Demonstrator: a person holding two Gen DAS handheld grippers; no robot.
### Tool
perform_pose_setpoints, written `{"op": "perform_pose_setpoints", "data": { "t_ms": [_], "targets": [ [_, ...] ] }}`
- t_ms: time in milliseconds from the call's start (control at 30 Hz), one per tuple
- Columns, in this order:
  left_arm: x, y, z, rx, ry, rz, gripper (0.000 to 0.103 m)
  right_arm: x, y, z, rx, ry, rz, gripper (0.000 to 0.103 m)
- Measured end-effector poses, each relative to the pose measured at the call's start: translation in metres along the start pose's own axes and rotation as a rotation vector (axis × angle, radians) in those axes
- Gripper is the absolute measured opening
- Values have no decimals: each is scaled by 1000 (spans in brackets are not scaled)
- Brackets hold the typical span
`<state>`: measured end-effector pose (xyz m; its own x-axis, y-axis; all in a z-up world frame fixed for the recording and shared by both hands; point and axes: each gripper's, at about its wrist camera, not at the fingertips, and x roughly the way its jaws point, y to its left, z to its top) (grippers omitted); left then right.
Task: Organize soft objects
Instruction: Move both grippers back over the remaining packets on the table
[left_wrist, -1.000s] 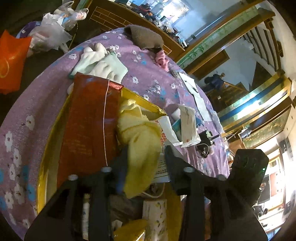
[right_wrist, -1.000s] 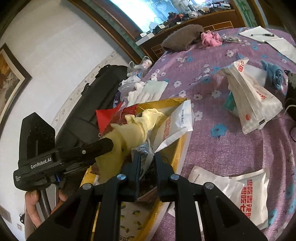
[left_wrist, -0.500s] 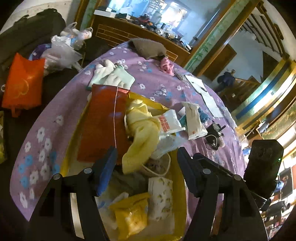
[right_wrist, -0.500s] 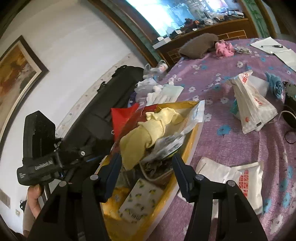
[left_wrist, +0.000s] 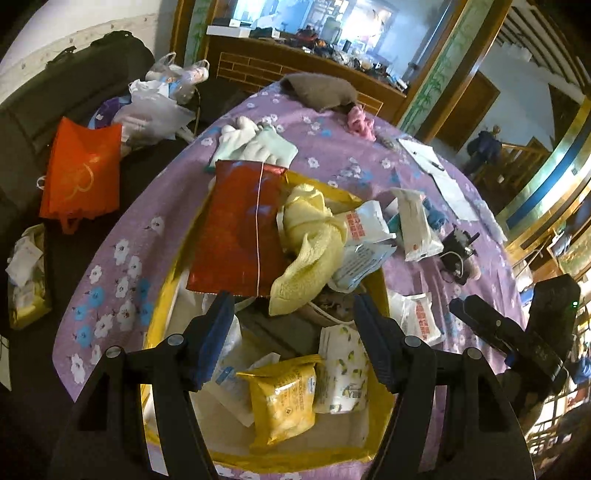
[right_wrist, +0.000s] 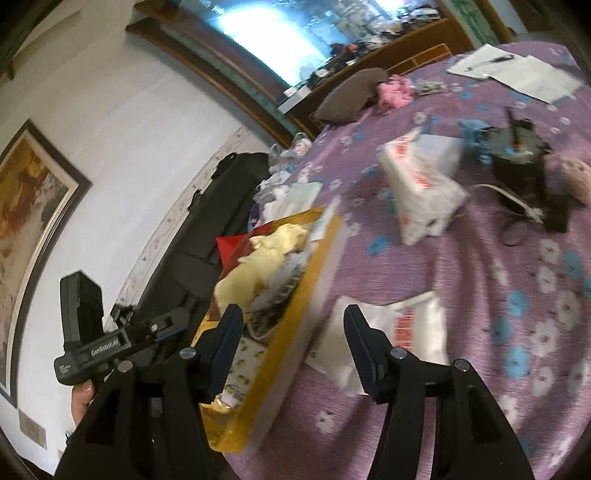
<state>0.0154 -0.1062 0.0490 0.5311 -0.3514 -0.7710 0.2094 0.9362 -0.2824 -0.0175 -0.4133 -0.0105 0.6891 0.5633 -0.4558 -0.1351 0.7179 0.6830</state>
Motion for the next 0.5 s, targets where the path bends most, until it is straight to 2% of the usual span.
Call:
{"op": "perform_pose_setpoints", "data": {
  "t_ms": [67, 167, 267, 333, 400, 500],
  "targets": [
    [-3, -1, 1, -1, 9, 3, 68, -5, -8, 1, 23, -6, -4, 57],
    [-14, -7, 1, -13, -42, -19, 68, -11, -15, 3, 36, -20, -12, 57],
    [-23, -21, -1, 2, -92, -73, 68, -14, -21, 5, 54, -26, -10, 57],
    [-23, -35, -3, 19, -97, -128, 68, -17, -23, 7, 49, -31, -19, 57],
    [-17, -50, -6, 51, -61, -189, 68, -20, -28, 9, 53, -34, -27, 57],
    [4, -76, -12, 111, 41, -283, 68, -27, -35, 13, 53, -41, -37, 57]
  ]
}}
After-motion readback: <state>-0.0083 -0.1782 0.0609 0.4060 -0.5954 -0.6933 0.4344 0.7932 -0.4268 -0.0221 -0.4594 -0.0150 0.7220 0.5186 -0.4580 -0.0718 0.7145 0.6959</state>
